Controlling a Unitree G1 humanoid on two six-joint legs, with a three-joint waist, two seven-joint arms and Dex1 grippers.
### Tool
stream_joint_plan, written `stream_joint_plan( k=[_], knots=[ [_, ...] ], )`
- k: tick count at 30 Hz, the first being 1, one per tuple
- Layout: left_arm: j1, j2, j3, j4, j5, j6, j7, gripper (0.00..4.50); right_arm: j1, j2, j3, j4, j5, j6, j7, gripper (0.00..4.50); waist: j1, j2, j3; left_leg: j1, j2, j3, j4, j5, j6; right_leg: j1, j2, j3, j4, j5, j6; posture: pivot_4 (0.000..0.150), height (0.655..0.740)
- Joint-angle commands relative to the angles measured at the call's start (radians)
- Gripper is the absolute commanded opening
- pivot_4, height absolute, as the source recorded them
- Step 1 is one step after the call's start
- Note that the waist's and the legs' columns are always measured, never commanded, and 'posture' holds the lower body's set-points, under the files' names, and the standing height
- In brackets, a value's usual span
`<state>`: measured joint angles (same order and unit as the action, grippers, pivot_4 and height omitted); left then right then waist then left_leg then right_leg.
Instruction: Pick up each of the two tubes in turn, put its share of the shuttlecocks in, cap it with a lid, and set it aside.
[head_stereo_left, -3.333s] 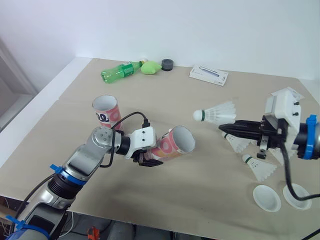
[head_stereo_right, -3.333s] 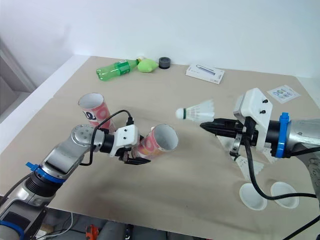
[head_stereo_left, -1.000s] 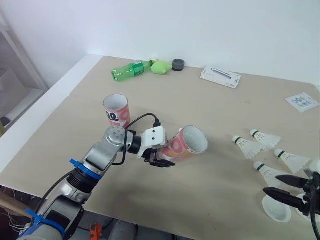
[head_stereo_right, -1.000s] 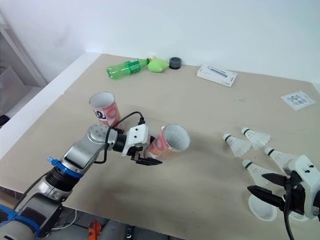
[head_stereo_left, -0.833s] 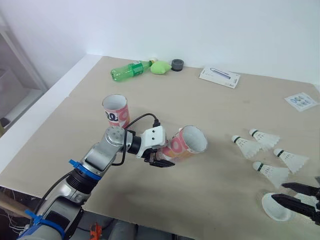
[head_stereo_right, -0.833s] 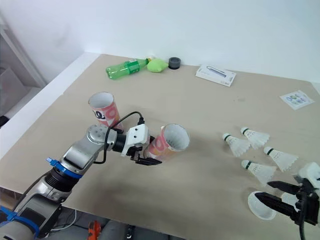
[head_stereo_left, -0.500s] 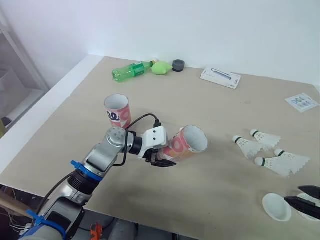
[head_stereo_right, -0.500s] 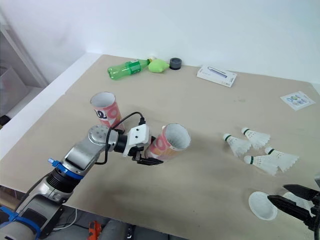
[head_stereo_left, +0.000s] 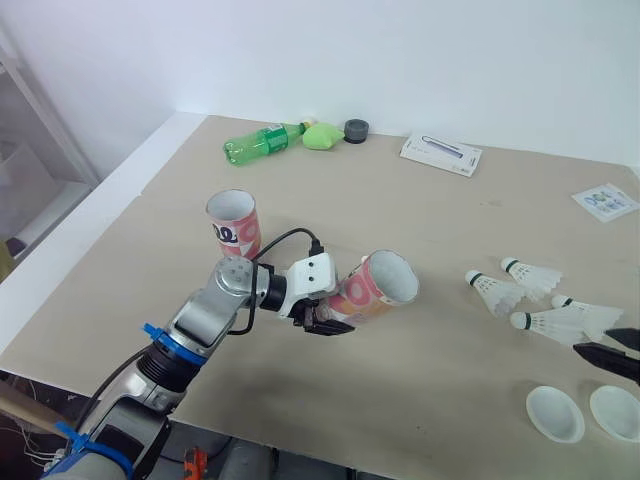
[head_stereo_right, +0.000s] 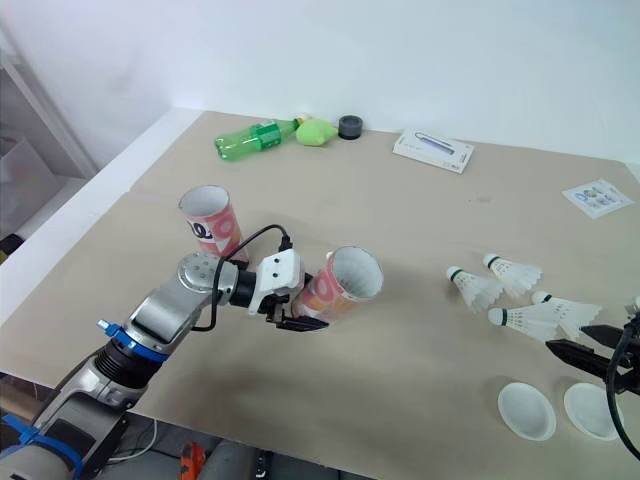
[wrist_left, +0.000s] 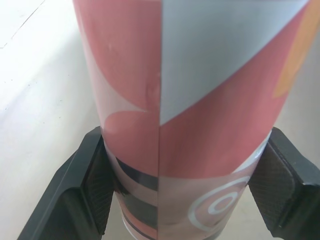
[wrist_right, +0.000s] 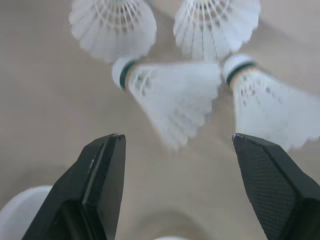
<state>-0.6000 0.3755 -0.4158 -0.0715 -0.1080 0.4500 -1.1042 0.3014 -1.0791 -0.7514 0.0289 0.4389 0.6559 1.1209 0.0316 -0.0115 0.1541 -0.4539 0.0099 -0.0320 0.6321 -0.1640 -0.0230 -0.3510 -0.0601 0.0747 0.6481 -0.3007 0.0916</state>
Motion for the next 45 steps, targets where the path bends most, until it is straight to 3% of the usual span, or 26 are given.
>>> stream_joint_plan(
  k=[1,5,16,40,43,45],
  knots=[
    [0.029,-0.006,-0.036,-0.029,-0.002,0.029,0.013,3.31,-0.041,-0.053,-0.013,0.037,-0.004,-0.011,0.016,3.68,0.000,0.000,0.000,0.000,0.000,0.000,0.000,0.000,0.000,0.000,0.000,0.000,0.000,0.000,0.000,0.150,0.7294],
    [0.046,-0.002,-0.037,-0.045,-0.003,0.040,0.030,3.31,-0.075,-0.083,0.030,0.097,-0.022,-0.016,0.036,3.68,-0.001,0.001,-0.001,0.000,0.000,0.000,0.001,0.000,0.000,0.001,0.000,0.000,0.000,0.001,0.000,0.150,0.7294],
    [0.069,-0.001,-0.041,-0.069,-0.012,0.057,0.059,3.31,-0.002,-0.073,-0.004,0.050,-0.004,0.032,0.088,3.68,-0.001,0.001,-0.001,0.000,0.000,0.000,0.000,0.000,0.000,0.001,0.000,0.000,0.000,0.000,0.000,0.150,0.7294],
    [0.053,0.020,-0.037,-0.064,-0.008,0.055,0.057,3.31,-0.096,-0.017,0.152,0.018,0.026,0.047,0.059,3.68,-0.002,0.003,-0.001,0.001,0.001,0.000,0.000,0.000,0.000,0.001,0.001,0.000,0.000,0.001,0.000,0.150,0.7294],
    [0.051,0.021,-0.035,-0.062,-0.010,0.056,0.057,3.31,-0.106,-0.010,0.158,0.015,0.030,0.048,0.055,3.00,-0.003,0.003,-0.001,0.001,0.001,0.000,0.000,0.000,0.000,0.001,0.001,0.000,0.000,0.001,0.000,0.150,0.7294],
    [0.047,0.022,-0.033,-0.058,-0.011,0.057,0.056,3.31,-0.116,-0.003,0.169,0.018,0.027,0.043,0.046,2.11,-0.003,0.003,-0.001,0.001,0.001,0.000,0.001,0.000,0.000,0.001,0.001,0.000,0.000,0.001,0.000,0.150,0.7294]
  ],
)
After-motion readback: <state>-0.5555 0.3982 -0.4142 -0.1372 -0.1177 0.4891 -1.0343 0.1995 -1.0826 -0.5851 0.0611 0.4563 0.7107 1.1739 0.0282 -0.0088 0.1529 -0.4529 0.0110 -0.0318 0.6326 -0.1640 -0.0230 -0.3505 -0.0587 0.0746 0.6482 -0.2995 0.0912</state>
